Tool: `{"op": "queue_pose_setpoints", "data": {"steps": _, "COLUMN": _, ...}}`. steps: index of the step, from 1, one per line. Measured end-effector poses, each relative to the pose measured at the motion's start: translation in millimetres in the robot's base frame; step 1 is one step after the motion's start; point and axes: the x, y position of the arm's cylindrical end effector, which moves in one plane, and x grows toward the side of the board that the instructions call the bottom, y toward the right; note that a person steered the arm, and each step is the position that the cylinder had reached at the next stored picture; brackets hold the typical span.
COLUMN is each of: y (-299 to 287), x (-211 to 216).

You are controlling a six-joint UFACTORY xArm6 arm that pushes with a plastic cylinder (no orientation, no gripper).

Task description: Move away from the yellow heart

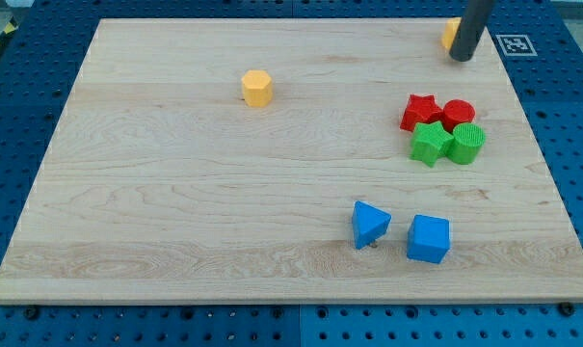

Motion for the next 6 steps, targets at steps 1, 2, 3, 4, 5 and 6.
{"op": "queue_pose_setpoints", "data": {"steps": 1, "y": -15.7, "x": -2.7}}
{"op": "queue_pose_setpoints", "data": {"steps": 2, "y": -63.5, "x": 1.6}}
{"op": "queue_pose_setpoints", "data": {"steps": 3, "y": -94.6, "x": 2.4}}
{"op": "queue_pose_setpoints", "data": {"steps": 4, "y": -98.7, "x": 5.1}}
{"op": "queue_pose_setpoints", "data": {"steps": 5, "y": -98.7, "x": 7.1}}
{"op": "queue_pose_setpoints", "data": {"steps": 6, "y": -98.7, "x": 8.7}}
